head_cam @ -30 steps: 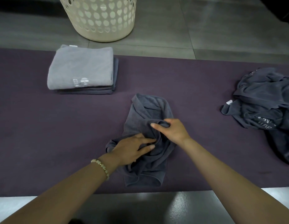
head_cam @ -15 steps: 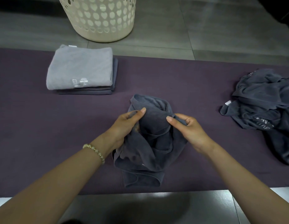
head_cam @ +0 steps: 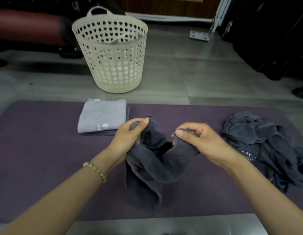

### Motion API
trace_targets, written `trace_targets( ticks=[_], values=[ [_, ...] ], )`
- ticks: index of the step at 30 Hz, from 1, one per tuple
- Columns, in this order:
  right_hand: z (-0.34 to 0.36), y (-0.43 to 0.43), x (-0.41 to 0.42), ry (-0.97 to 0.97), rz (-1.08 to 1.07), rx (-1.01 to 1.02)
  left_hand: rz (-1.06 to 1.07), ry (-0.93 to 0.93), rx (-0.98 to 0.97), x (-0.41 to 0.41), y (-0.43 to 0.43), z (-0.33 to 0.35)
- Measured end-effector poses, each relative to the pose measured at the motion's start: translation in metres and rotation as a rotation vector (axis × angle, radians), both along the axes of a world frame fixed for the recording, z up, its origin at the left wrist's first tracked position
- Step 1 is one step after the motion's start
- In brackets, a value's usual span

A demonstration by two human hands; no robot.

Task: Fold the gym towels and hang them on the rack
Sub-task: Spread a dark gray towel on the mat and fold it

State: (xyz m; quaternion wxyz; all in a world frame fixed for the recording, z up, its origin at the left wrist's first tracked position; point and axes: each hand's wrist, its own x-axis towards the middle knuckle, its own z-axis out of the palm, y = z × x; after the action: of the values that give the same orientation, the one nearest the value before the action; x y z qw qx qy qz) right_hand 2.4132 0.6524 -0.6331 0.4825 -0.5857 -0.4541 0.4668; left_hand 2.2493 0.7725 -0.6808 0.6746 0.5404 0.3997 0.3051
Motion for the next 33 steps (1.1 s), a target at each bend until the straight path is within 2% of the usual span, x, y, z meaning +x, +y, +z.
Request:
trace_targets(
  ticks=[4, 10, 17, 19, 23, 29, 33],
  values=[
    [0.081, -0.009, -0.027, -0.005, 0.01, 0.141, -0.004, -0.093, 0.066, -0.012, -0.028, 0.082],
    [0.159, -0.028, -0.062, -0.093, -0.07, 0.297, -0.07, -0.185, 0.111, -0.039, -0.079, 0.189],
    [0.212, -0.069, -0.093, -0.168, -0.153, 0.449, -0.077, -0.179, 0.181, -0.076, -0.135, 0.249],
    [0.221, -0.08, -0.099, -0.175, -0.166, 0.467, -0.111, -0.225, 0.196, -0.083, -0.151, 0.261],
    [0.235, -0.096, -0.108, -0.211, -0.169, 0.461, -0.162, -0.231, 0.262, -0.094, -0.171, 0.275],
    [0.252, -0.114, -0.106, -0.308, -0.086, 0.24, -0.194, -0.104, 0.385, -0.107, -0.179, 0.284],
    [0.261, -0.122, -0.106, -0.396, -0.098, 0.225, -0.224, -0.027, 0.493, -0.113, -0.183, 0.29]
  ],
)
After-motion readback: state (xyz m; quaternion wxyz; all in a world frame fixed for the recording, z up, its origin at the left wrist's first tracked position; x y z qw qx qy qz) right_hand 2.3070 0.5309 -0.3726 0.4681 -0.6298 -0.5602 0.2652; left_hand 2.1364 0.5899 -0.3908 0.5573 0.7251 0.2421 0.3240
